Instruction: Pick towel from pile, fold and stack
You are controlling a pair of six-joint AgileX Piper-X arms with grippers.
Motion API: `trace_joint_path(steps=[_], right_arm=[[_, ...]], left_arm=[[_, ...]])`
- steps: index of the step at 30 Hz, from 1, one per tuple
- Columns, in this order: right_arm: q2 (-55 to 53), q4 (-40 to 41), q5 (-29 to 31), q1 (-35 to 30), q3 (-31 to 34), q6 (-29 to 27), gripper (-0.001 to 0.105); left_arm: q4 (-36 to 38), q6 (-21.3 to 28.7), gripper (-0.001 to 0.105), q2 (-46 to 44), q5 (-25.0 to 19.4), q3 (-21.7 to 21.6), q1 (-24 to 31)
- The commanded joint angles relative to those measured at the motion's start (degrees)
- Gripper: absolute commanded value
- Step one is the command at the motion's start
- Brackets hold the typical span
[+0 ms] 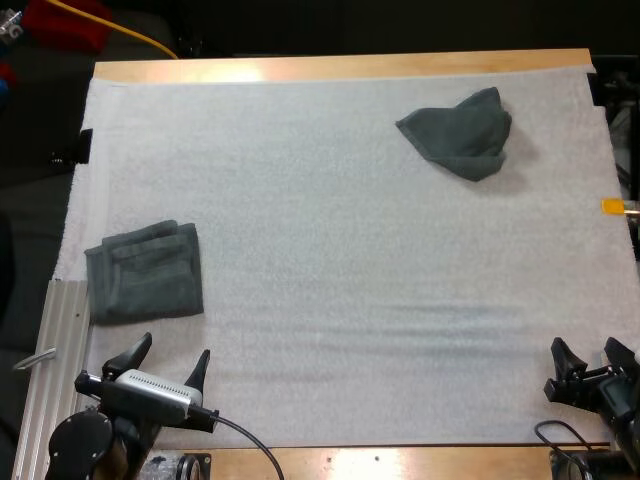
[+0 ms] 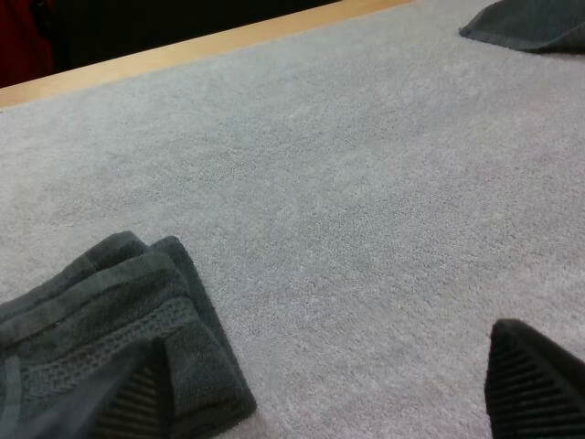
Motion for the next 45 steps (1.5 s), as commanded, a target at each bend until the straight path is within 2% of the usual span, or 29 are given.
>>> trace_joint_path(steps=[1, 8, 14, 23, 26, 28, 34, 41, 45], right_arm=[[-2.61, -0.44, 0.07, -0.17, -0.20, -0.02, 0.069], [-2.02, -0.44, 0.07, -0.17, -1.23, 1.39, 0.069], [1.12, -0.44, 0.07, -0.17, -4.82, 1.72, 0.069], [10.45, -0.44, -0.12, -0.17, -12.68, 1.72, 0.069], [14.14, -0.44, -1.27, -0.17, -15.49, 1.72, 0.069], [17.53, -0.44, -3.29, -0.17, -17.71, 1.72, 0.069], [26.71, -0.44, -5.43, -0.17, -23.42, 1.72, 0.069], [36.68, -0.44, -7.18, -0.17, -30.26, 1.72, 0.069], [42.10, -0.61, -9.47, -0.17, -33.45, 1.74, 0.069]], left_arm=[[-0.90, -0.19, 0.069, -7.83, -0.07, 0.00, -0.18], [-1.25, -0.19, 0.069, -7.83, 0.31, -0.56, -0.18], [-1.26, -0.19, 0.069, -6.95, 0.56, -3.22, -0.18], [-1.26, -0.19, 0.069, -1.34, 6.46, -8.96, -0.18], [-1.26, -0.19, 0.069, 1.20, 10.47, -11.06, -0.18], [-0.60, -0.19, 0.069, 3.79, 14.65, -12.85, -0.18], [2.77, 0.50, 0.069, 9.87, 17.89, -16.87, -0.18], [3.49, 0.48, 0.069, 14.37, 20.17, -19.18, -0.18], [3.64, 0.48, 0.069, 16.17, 23.23, -19.87, -0.18]])
